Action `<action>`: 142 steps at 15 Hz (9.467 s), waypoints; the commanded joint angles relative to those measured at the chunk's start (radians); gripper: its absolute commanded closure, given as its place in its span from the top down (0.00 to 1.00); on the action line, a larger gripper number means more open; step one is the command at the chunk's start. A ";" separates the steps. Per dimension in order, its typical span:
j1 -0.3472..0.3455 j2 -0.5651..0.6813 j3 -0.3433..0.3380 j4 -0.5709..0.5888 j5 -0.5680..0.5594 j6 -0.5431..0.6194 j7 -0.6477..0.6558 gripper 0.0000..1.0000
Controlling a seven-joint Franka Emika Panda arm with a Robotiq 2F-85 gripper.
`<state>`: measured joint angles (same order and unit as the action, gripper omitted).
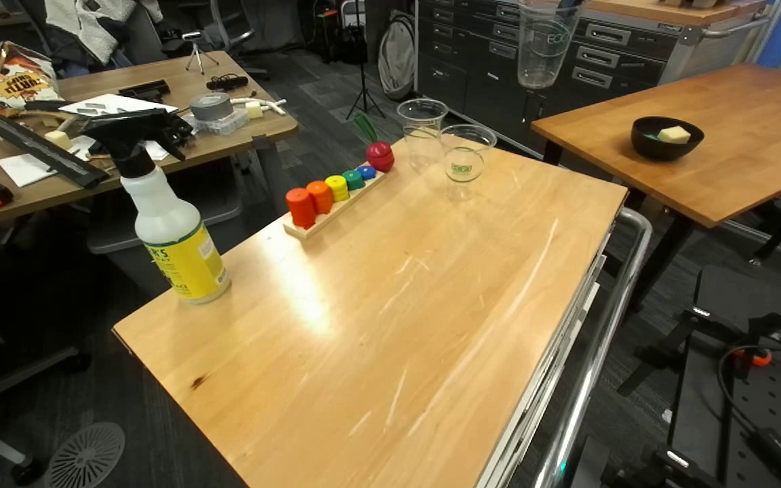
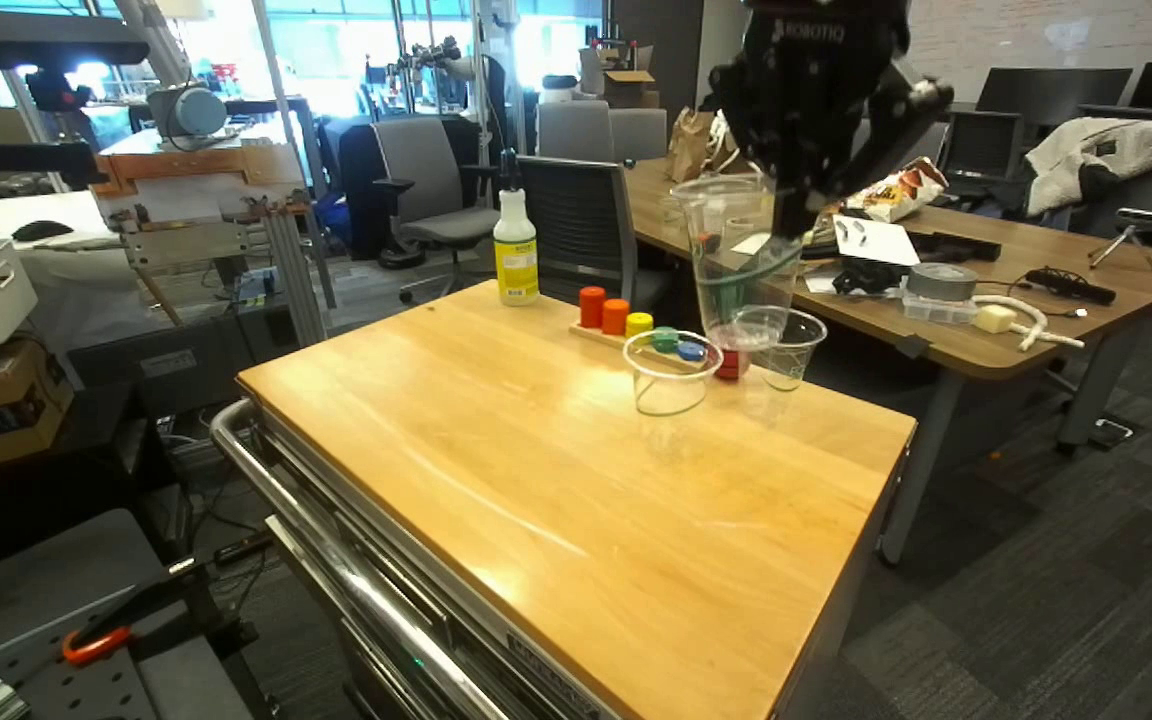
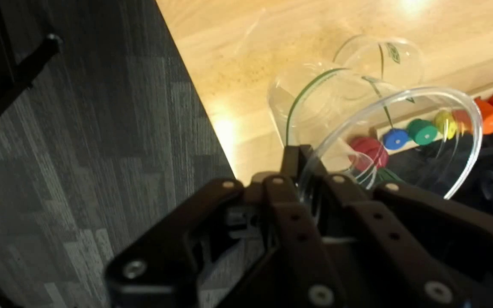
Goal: Pick up the two cups and put them inside the third cup
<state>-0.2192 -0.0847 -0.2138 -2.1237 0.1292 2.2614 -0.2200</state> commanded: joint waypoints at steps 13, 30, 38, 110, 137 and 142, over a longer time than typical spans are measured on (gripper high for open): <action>0.085 0.263 0.101 0.166 -0.065 0.011 0.037 0.01; 0.092 0.303 0.111 0.059 -0.145 0.201 -0.005 0.63; 0.100 0.319 0.111 0.010 -0.321 0.236 0.008 1.00; -0.128 1.132 0.211 1.687 0.085 -0.983 0.243 0.02; -0.166 1.210 0.263 1.695 0.119 -0.959 0.264 0.02; -0.167 1.219 0.270 1.686 0.121 -1.001 0.271 0.02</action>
<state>-0.3772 1.1224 0.0342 -0.4567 0.2298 1.2980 0.0259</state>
